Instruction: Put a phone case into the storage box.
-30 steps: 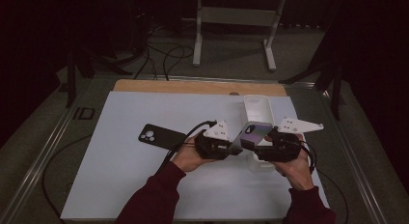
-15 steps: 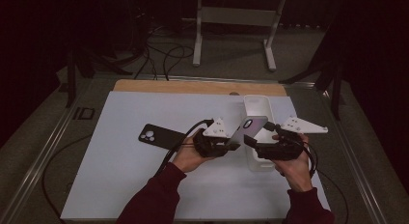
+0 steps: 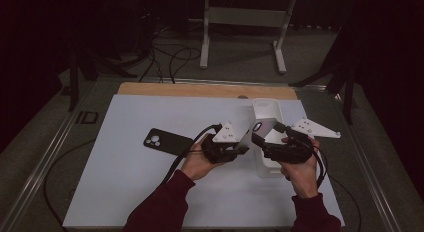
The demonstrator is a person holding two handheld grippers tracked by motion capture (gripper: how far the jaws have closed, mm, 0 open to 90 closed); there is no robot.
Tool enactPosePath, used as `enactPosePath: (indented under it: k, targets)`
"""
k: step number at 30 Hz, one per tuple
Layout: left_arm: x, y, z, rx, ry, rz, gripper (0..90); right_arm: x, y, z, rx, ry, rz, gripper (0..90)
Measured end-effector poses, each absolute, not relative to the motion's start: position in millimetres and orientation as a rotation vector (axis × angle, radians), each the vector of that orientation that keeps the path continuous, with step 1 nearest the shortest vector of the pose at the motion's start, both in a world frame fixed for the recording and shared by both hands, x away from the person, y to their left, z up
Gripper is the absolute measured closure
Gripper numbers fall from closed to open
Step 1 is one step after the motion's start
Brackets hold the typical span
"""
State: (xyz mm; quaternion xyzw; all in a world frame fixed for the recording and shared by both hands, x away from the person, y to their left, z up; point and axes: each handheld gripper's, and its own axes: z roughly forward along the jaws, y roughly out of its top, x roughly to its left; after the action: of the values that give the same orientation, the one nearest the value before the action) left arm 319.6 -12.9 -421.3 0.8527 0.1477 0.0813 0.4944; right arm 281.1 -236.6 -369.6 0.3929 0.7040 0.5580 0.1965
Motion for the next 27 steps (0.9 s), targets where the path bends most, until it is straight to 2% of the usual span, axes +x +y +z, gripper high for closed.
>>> enactPosePath:
  k: [19, 27]
  targets:
    - [313, -19, -433, 2.070, 0.421, 0.262, 80.8, 288, -214, -366, 1.197, 1.867, 1.561, 15.1]
    - [311, -23, -432, 2.055, 0.414, 0.237, 80.8, 287, -213, -367, 1.196, 1.829, 1.526, 16.2]
